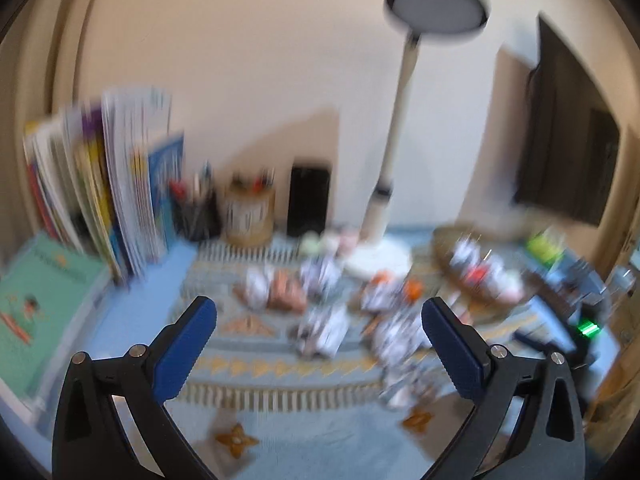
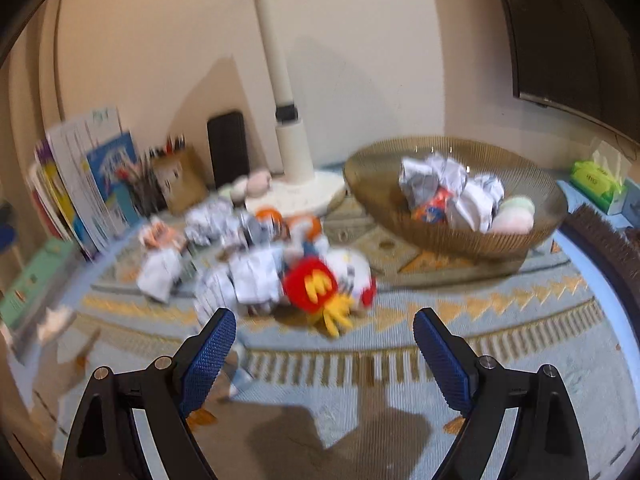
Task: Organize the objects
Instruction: 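Bring both open tools back above the rug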
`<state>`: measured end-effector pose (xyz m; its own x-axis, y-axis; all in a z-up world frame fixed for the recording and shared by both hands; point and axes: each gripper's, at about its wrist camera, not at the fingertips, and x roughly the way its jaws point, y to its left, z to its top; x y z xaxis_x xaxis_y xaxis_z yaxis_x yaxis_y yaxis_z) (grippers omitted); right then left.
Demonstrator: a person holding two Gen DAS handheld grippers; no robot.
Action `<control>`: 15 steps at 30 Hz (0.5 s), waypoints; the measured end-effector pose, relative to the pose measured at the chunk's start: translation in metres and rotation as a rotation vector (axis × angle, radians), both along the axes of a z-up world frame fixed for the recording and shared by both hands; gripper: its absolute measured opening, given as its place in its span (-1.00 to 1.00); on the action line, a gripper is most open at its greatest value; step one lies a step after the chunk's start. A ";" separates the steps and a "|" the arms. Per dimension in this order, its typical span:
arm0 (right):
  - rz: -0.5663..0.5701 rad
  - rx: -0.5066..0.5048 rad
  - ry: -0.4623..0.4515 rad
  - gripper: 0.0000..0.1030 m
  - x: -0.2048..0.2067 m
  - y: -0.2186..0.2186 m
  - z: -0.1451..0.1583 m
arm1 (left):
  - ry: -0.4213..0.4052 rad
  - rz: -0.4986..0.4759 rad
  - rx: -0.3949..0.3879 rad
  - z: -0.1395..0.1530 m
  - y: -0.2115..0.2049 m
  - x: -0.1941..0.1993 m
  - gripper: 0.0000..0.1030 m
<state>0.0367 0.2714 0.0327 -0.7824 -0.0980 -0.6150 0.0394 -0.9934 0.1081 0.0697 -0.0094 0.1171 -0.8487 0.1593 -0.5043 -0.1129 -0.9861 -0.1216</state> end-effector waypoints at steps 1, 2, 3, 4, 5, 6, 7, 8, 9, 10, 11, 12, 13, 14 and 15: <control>0.001 0.030 -0.017 0.74 -0.003 -0.003 -0.001 | -0.034 0.009 -0.003 -0.024 0.001 -0.009 0.98; 0.012 0.041 -0.004 0.74 -0.002 -0.006 0.000 | -0.060 0.015 0.001 -0.044 0.001 -0.017 0.98; 0.023 0.061 -0.005 0.74 -0.002 -0.009 -0.002 | -0.080 0.022 0.007 -0.060 0.001 -0.023 0.98; 0.028 0.072 -0.012 0.74 -0.003 -0.011 -0.004 | -0.103 0.029 0.015 -0.074 0.001 -0.029 0.98; 0.034 0.080 -0.018 0.74 -0.004 -0.013 -0.005 | -0.116 0.030 0.036 -0.085 0.000 -0.032 0.98; 0.029 0.091 -0.019 0.74 -0.004 -0.014 -0.007 | -0.121 0.037 0.051 -0.091 -0.001 -0.033 0.98; 0.025 0.096 -0.018 0.75 -0.003 -0.014 -0.007 | -0.122 0.056 0.056 -0.096 -0.003 -0.032 0.98; 0.022 0.097 -0.019 0.75 -0.003 -0.014 -0.007 | -0.132 0.066 0.049 -0.097 -0.003 -0.033 0.98; 0.022 0.096 -0.018 0.76 -0.004 -0.014 -0.007 | -0.130 0.061 0.049 -0.097 -0.002 -0.032 0.98; 0.017 0.093 -0.016 0.77 -0.003 -0.013 -0.007 | -0.116 0.055 0.053 -0.095 -0.003 -0.030 0.98; 0.013 0.092 -0.014 0.80 -0.004 -0.012 -0.006 | -0.114 0.056 0.050 -0.095 -0.002 -0.028 0.98; 0.010 0.087 -0.012 0.82 -0.003 -0.011 -0.006 | -0.117 0.053 0.043 -0.096 0.000 -0.029 0.98; 0.008 0.085 -0.011 0.83 -0.003 -0.011 -0.005 | -0.119 0.045 0.036 -0.096 0.002 -0.029 0.98; 0.004 0.084 -0.011 0.84 -0.003 -0.011 -0.004 | -0.117 0.043 0.028 -0.095 0.005 -0.029 0.98; -0.001 0.083 -0.011 0.85 -0.004 -0.010 -0.004 | -0.111 0.046 0.017 -0.094 0.006 -0.028 0.98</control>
<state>0.0329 0.2609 0.0288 -0.7753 -0.0456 -0.6299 0.0378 -0.9990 0.0257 0.0417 -0.0029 0.0232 -0.7947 0.1306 -0.5928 -0.0521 -0.9877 -0.1476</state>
